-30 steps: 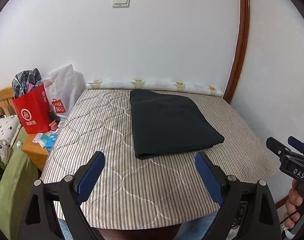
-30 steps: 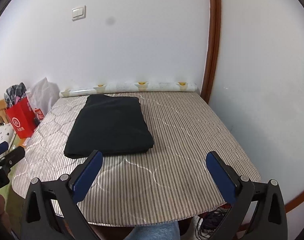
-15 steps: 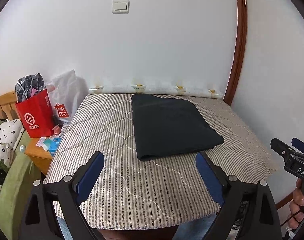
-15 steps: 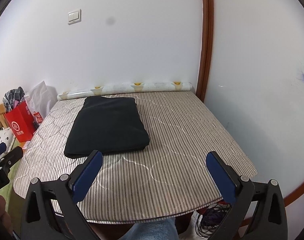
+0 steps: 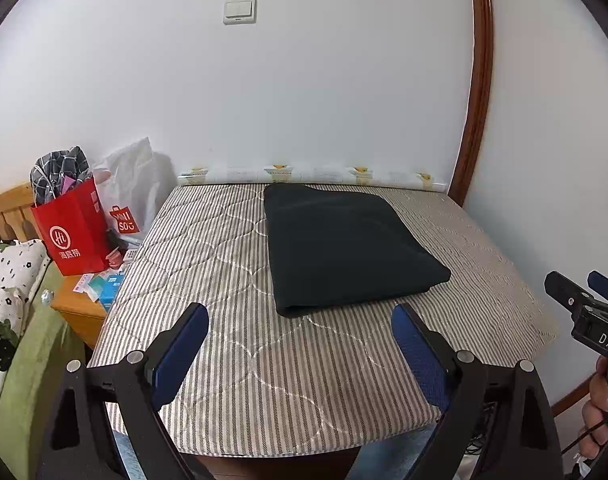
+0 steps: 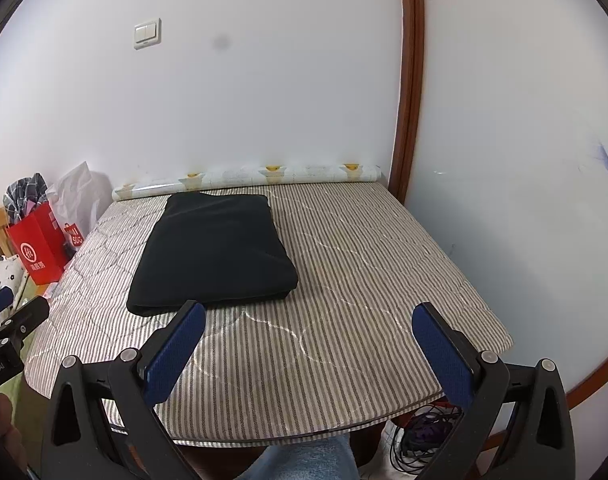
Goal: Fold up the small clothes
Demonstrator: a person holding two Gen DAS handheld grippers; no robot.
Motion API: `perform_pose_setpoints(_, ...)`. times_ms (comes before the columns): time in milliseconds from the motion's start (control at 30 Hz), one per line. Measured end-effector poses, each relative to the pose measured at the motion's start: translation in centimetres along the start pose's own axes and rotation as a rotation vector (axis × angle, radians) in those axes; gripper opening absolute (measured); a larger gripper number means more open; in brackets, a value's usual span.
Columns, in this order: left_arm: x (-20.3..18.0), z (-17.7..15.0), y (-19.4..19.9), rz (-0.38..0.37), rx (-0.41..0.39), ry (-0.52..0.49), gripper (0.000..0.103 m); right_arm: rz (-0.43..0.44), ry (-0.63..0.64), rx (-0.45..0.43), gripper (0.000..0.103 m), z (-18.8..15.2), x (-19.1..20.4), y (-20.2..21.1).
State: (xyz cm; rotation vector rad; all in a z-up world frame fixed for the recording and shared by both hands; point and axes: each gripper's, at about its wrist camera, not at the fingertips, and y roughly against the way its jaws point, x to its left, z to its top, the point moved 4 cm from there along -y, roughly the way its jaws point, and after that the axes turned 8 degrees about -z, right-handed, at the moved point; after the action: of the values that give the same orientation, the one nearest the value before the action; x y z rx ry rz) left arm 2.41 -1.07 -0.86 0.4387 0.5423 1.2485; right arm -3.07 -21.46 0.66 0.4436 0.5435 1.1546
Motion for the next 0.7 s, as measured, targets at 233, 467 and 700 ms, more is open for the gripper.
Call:
perform_pose_setpoints(233,0.01,-0.08,-0.12,-0.001,0.003,-0.001,0.093,0.003,0.0,0.005,0.102,-0.17,0.06,-0.16)
perform_pose_setpoints(467,-0.09,-0.28,0.0,-0.002,0.003,-0.013,0.093,0.004,0.002,0.002,0.102,-0.22,0.16,-0.12)
perform_pose_setpoints(700,-0.2,-0.32,-0.06,-0.007,0.007,-0.011,0.093,0.006,0.004,-0.003,0.102,-0.21,0.09,0.02)
